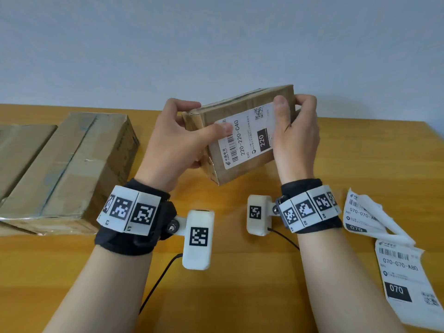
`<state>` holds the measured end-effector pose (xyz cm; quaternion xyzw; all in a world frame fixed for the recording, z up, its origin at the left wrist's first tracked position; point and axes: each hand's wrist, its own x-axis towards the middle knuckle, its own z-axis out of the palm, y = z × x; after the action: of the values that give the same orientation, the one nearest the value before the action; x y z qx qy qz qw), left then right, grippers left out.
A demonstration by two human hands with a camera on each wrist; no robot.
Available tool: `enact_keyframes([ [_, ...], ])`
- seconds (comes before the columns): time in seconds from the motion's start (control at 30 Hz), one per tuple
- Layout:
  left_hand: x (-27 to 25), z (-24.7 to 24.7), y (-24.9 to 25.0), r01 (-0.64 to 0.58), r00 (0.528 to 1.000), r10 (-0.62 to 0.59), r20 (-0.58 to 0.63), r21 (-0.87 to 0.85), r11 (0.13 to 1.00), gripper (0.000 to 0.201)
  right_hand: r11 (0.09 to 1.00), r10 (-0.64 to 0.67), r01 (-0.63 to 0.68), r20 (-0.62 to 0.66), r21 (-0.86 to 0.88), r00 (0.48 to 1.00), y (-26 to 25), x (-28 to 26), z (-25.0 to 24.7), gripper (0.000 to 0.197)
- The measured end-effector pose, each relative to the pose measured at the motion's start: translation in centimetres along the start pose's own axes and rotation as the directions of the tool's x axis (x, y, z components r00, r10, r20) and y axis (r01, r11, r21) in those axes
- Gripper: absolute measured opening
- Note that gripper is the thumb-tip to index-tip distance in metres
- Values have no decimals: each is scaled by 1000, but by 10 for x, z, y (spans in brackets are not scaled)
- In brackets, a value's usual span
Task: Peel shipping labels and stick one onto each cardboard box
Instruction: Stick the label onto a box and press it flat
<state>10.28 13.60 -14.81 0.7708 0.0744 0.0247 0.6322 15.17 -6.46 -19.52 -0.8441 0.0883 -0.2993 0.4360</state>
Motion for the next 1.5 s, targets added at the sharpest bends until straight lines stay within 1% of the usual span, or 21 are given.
enact_keyframes([
  [0.1,-2,-2,5,-11,1000,11,-2,0,1000,62,1000,-28,28,-32,-1,999,3,3,-5,51],
  [0.2,-3,-4,7,-34,999,34,-7,19,999,63,1000,-24,25,-57,13,998,6,6,-6,39],
  [0.33,-1,-6,5,-66,997,67,-29,34,997,68,1000,0,-1,-57,-30,998,5,7,-7,38],
  [0.47,4,-3,0,-69,996,69,-49,-10,998,94,997,70,-71,-28,-37,997,5,9,-10,39],
  [0.57,3,1,-3,-133,991,133,-17,21,991,93,988,152,-152,8,-4,988,0,11,-14,39],
  [0.63,3,3,-5,-158,987,158,-22,-5,987,93,973,224,-228,97,38,970,-6,11,-17,44],
  [0.7,4,5,-8,-167,986,166,-32,-50,985,91,943,289,-314,203,107,936,-10,10,-19,49],
  [0.77,4,7,-11,-180,984,180,-8,-58,982,90,922,306,-353,262,159,915,-15,7,-17,57],
  [0.8,5,8,-12,-195,980,196,14,-42,980,92,927,290,-339,263,163,920,-17,5,-15,69],
  [0.87,4,10,-14,-230,972,229,51,2,973,95,951,254,-287,239,117,937,-22,2,-11,94],
  [0.9,4,10,-14,-239,969,238,61,18,971,95,962,237,-261,221,85,946,-25,1,-10,100],
  [1.0,5,12,-15,-262,961,258,98,36,964,91,982,179,-185,172,23,969,-31,-3,-11,103],
  [1.17,5,14,-16,-335,938,325,123,73,939,88,989,143,-140,96,-42,985,-33,-4,-13,118],
  [1.33,5,14,-18,-361,928,349,127,80,929,85,989,140,-141,26,51,990,-16,3,-14,111],
  [1.4,5,14,-18,-364,927,353,128,72,929,83,987,139,-139,14,80,990,-12,7,-16,96],
  [1.5,6,10,-15,-370,924,362,124,54,927,84,987,125,-123,-6,106,992,-8,12,-18,66],
])
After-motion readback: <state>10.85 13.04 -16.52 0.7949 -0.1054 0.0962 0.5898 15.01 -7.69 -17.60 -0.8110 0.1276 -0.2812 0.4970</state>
